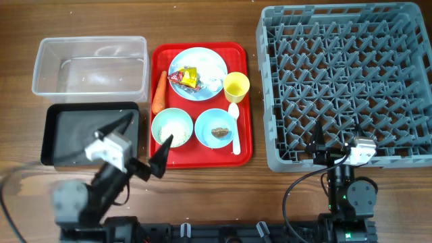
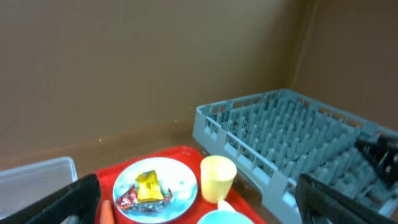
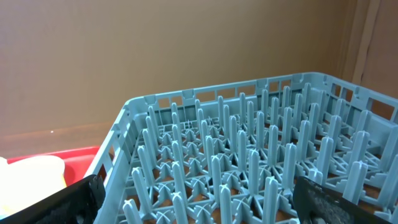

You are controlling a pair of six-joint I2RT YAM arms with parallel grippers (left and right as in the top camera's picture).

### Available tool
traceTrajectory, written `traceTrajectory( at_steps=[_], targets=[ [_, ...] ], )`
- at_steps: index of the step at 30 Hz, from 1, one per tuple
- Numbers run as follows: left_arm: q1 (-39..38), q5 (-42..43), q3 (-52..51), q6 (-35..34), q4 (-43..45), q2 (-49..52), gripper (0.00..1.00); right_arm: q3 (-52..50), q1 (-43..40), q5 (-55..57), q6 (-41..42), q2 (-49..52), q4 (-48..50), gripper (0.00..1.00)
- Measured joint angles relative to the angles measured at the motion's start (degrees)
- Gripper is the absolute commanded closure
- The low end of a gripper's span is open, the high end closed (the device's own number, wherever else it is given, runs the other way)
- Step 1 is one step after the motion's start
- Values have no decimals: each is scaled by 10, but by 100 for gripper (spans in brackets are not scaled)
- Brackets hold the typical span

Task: Sort waste into correct bins and load items into the dishwasher rack
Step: 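Move the left gripper over the carrot on the red tray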

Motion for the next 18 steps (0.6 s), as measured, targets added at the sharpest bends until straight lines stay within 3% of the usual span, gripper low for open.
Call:
traceTrajectory(
  at_steps=[12, 18],
  targets=[
    [0, -53, 427, -2, -436, 437, 0, 0, 0, 0, 0, 0, 0, 0],
    [0, -79, 504, -2, -469, 605, 0, 0, 0, 0, 0, 0, 0, 0]
  ],
)
